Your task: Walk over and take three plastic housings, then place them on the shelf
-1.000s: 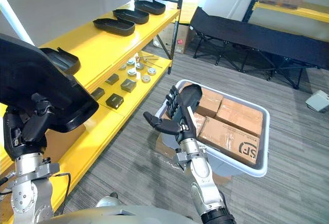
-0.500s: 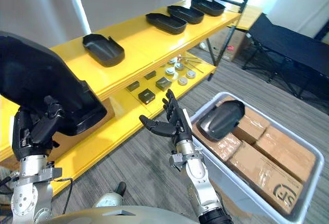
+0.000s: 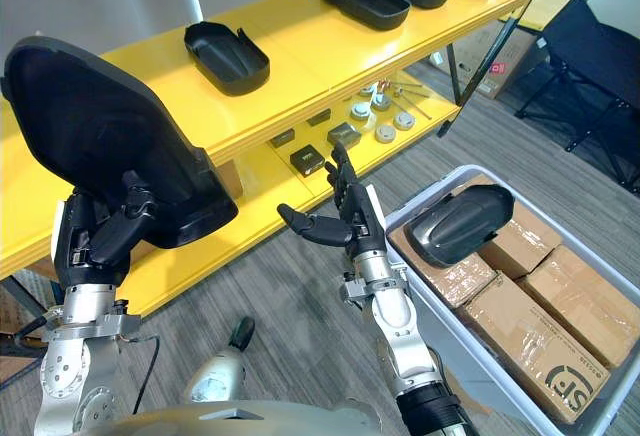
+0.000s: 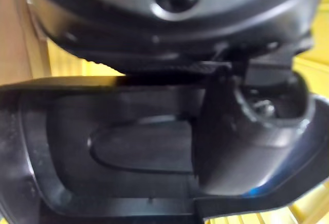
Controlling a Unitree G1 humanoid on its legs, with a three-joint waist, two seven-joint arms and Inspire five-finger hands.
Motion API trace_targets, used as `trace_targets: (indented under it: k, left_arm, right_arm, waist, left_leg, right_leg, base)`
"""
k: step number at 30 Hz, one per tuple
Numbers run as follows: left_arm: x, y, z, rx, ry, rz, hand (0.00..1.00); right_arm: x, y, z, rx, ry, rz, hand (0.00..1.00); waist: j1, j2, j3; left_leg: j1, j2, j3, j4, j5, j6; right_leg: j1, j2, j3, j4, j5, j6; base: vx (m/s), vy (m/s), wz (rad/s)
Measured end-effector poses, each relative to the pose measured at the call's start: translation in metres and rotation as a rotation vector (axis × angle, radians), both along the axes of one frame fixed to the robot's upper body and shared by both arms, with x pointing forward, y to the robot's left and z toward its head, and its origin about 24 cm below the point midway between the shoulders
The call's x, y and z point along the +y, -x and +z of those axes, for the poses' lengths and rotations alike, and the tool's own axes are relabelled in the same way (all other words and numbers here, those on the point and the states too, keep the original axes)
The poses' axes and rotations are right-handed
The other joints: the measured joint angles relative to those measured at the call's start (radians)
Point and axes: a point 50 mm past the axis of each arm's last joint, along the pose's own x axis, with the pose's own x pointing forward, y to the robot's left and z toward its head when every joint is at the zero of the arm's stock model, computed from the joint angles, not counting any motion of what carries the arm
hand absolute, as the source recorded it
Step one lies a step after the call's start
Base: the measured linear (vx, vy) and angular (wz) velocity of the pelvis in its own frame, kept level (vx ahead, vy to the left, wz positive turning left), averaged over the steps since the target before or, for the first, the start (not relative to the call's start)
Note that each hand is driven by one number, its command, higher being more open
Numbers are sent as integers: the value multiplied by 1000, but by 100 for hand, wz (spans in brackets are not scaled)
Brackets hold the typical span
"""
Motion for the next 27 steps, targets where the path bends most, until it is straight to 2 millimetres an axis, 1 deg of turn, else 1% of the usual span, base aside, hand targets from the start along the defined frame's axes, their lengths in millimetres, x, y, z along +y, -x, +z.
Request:
trace_targets:
  k: [1,2,3,4,5,6,7,8,10,11,12,13,14,15,16,17,18,19,20,21,22,23,24,25,26,27]
  left_arm:
    - [-1,0,-1,6,0,-10,0]
    - [-2,0,-2,7,2,-15,0]
    - [-3,0,-3,13,3,-19,0]
    - [-3,0,-4,16,5,-20,0]
    - [-3,0,-6,23,7,-18,0]
    - [-3,0,-6,27,11,-10,0]
    - [-3,0,-7,28,13,-2,0]
    - [-2,0,-8,35,19,16,0]
    - [0,0,-9,43,25,41,0]
    - [1,1,-9,44,26,53,0]
    - [4,1,-8,42,25,79,0]
    - [13,1,-3,18,13,124,0]
    - [15,1,-2,13,8,131,0]
    - [25,2,3,-20,-8,169,0]
    - [30,-1,10,-67,-2,213,0]
    - [33,-2,14,-89,-1,238,0]
    - [41,-2,22,-132,-6,290,0]
    - [46,-3,29,-183,-1,327,0]
    - [48,-4,32,-205,11,340,0]
    - [50,-4,37,-245,43,355,0]
    - [49,-6,41,-278,54,356,0]
    - [47,-8,43,-291,61,349,0]
    - [42,-13,46,-312,76,322,0]
    - [38,-15,47,-318,80,297,0]
    - [36,-15,46,-317,79,286,0]
    - [33,-16,45,-312,83,268,0]
  right_arm:
    - [-5,4,-2,10,-4,-24,100]
    - [-8,5,-3,13,-4,-35,100]
    - [-12,5,-3,13,-2,-49,100]
    - [-13,5,-3,10,-1,-54,100]
    - [-14,4,0,-2,-2,-57,100]
    - [-13,1,4,-25,-3,-52,100]
    - [-12,-2,7,-42,-5,-48,100]
    - [-9,-8,14,-78,-11,-41,100]
    - [-4,-14,25,-135,-51,-26,100]
    - [-2,-17,31,-169,-91,-19,100]
    - [2,-21,42,-231,-147,-10,100]
    - [8,-22,57,-312,-232,-5,100]
    - [8,-21,60,-330,-247,-8,100]
    - [8,-17,74,-410,-298,-6,100]
    - [9,-13,90,-503,-329,21,100]
    - [10,-12,97,-544,-329,37,100]
    - [14,-15,107,-598,-330,67,100]
    - [18,-19,118,-642,-326,89,100]
    - [19,-21,124,-662,-325,99,100]
    - [22,-24,134,-699,-327,116,100]
    - [22,-25,142,-731,-324,124,100]
    - [21,-24,145,-746,-321,123,100]
    - [17,-21,151,-778,-316,114,100]
    - [15,-19,155,-795,-316,105,100]
    - [15,-19,155,-797,-318,102,100]
    - [13,-19,156,-795,-320,94,100]
  waist:
    - [-9,-2,3]
    - [-11,-1,10]
    - [-12,2,26]
    - [-12,4,33]
    - [-10,6,40]
    - [-11,8,53]
    - [-11,10,67]
    - [-7,15,86]
    - [1,17,102]
    - [6,16,102]
    - [13,14,103]
    - [29,8,104]
    - [34,7,103]
    - [36,-7,88]
    - [33,-7,80]
    - [27,-11,72]
    - [20,-21,58]
    - [27,-21,55]
    - [31,-17,54]
    - [31,-6,49]
    - [28,2,39]
    - [26,7,32]
    - [16,14,31]
    - [-6,17,32]
    - [-12,18,31]
    - [-21,17,30]
  left_leg:
    - [-19,-9,49,-1,11,54]
    - [-22,-12,70,0,17,72]
    - [-26,-21,106,4,29,85]
    - [-28,-23,114,10,30,82]
    - [-47,-31,147,38,25,82]
    - [-67,-33,184,79,10,81]
    - [-75,-34,193,109,-4,73]
    - [-94,-36,208,181,-45,58]
    - [-115,-37,236,282,-109,55]
    - [-128,-37,251,331,-138,58]
    - [-146,-38,271,401,-181,63]
    - [-162,-38,304,487,-240,86]
    - [-162,-39,312,500,-252,96]
    - [-160,-55,325,519,-303,93]
    - [-161,-78,296,514,-313,110]
    - [-155,-89,283,493,-308,120]
    - [-126,-102,265,434,-289,137]
    - [-78,-107,242,383,-271,141]
    - [-53,-107,229,361,-267,141]
    - [-8,-107,191,323,-263,137]
    - [26,-107,149,288,-260,134]
    - [39,-110,126,275,-260,134]
    - [67,-124,64,259,-262,131]
    - [93,-138,10,256,-268,130]
    - [107,-143,-15,257,-274,126]
    - [133,-148,-57,261,-284,112]
  right_leg:
    - [-2,-12,-28,7,-2,-1]
    - [-2,-17,-36,13,-3,-2]
    - [-4,-30,-49,36,-11,5]
    - [-5,-37,-51,50,-19,6]
    - [-21,-52,-53,81,-35,5]
    - [-33,-67,-55,114,-48,11]
    - [-34,-72,-52,130,-53,14]
    - [-34,-84,-43,160,-68,20]
    - [-16,-102,-38,183,-91,28]
    - [-9,-110,-40,187,-97,32]
    - [12,-120,-42,182,-104,36]
    - [55,-129,-54,138,-103,35]
    - [68,-129,-58,126,-103,35]
    - [106,-124,-63,119,-86,-18]
    - [41,-150,-17,262,-23,-99]
    - [-9,-164,15,340,31,-115]
    - [-74,-174,62,443,79,-111]
    - [-98,-153,66,478,33,-94]
    - [-103,-133,66,472,7,-94]
    - [-108,-74,67,414,-32,-99]
    - [-125,-8,88,335,-51,-102]
    - [-141,20,107,305,-54,-104]
    - [-180,57,161,273,-55,-104]
    - [-220,72,231,271,-48,-93]
    - [-240,78,271,273,-44,-87]
    - [-265,81,330,271,-33,-70]
  base:
    - [-4,30,60]
    - [-12,37,58]
    - [-13,21,34]
    - [-48,41,31]
    - [-53,52,22]
    - [-65,63,16]
    - [-51,65,0]
    - [-40,79,-12]
    - [-15,100,-8]
    - [28,138,1]
    - [81,234,7]
    - [111,228,6]
    - [219,209,14]
    - [288,188,46]
    - [295,196,63]
    - [272,243,79]
    - [296,174,62]
    - [320,133,53]
    - [367,59,50]
    - [348,32,69]
    - [402,-4,82]
    - [375,-60,118]
    - [373,-117,151]
    - [321,-136,158]
    - [261,-147,152]
    - [267,-205,111]
